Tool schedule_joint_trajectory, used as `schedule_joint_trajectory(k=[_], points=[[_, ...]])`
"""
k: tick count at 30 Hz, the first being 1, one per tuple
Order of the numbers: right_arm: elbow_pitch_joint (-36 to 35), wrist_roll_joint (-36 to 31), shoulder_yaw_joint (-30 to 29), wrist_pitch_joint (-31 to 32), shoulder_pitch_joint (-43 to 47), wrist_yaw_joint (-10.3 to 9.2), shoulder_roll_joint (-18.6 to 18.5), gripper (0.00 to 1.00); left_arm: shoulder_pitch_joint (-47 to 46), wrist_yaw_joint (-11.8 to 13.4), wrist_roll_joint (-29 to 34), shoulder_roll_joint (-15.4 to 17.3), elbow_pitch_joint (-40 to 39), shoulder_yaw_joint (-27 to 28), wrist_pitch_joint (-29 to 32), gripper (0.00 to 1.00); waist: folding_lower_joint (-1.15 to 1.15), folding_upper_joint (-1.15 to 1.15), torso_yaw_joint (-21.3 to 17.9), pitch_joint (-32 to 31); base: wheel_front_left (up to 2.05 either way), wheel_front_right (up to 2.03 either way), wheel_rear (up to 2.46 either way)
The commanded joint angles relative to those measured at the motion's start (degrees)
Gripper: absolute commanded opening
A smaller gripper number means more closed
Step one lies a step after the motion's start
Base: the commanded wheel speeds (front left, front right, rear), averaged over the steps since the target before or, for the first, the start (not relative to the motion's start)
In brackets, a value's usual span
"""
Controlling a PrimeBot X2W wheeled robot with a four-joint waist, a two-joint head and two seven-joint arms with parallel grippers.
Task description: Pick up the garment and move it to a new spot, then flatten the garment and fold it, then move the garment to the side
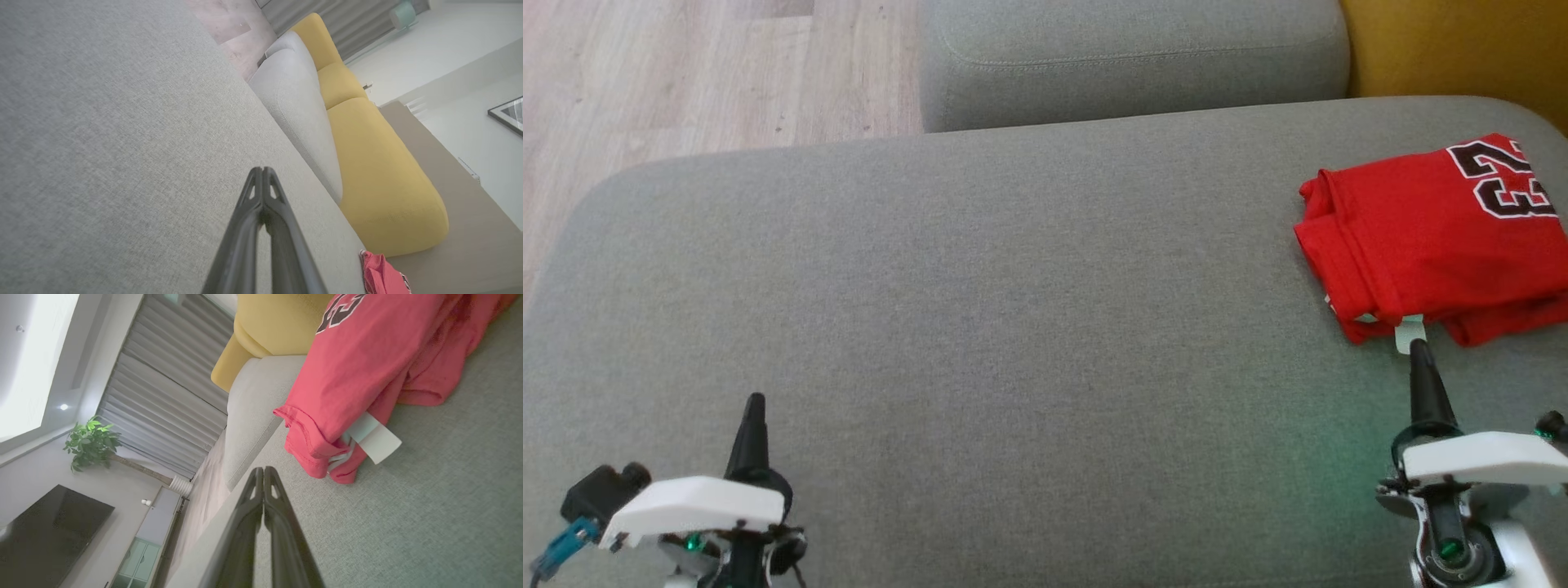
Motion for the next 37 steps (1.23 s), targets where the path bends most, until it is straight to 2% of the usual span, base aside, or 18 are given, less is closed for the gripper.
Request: schedule_joint_trajectory(k=[1,37], points=[[-2.2,1.5,0.1,0.5,-2.4,-0.02,-0.2,0.00,-3.1,-0.4,-1.5,0.2,-2.2,1.8,0.4,0.00,-0.01,0.00,0.0,0.0,0.00,0.00,0.00],[-4.2,21.9,-3.9,6.1,-2.2,-0.04,2.1,0.00,-4.1,-2.1,-23.8,0.2,-4.3,3.9,6.2,0.00,-0.01,0.00,0.0,0.4,0.00,0.00,0.00]])
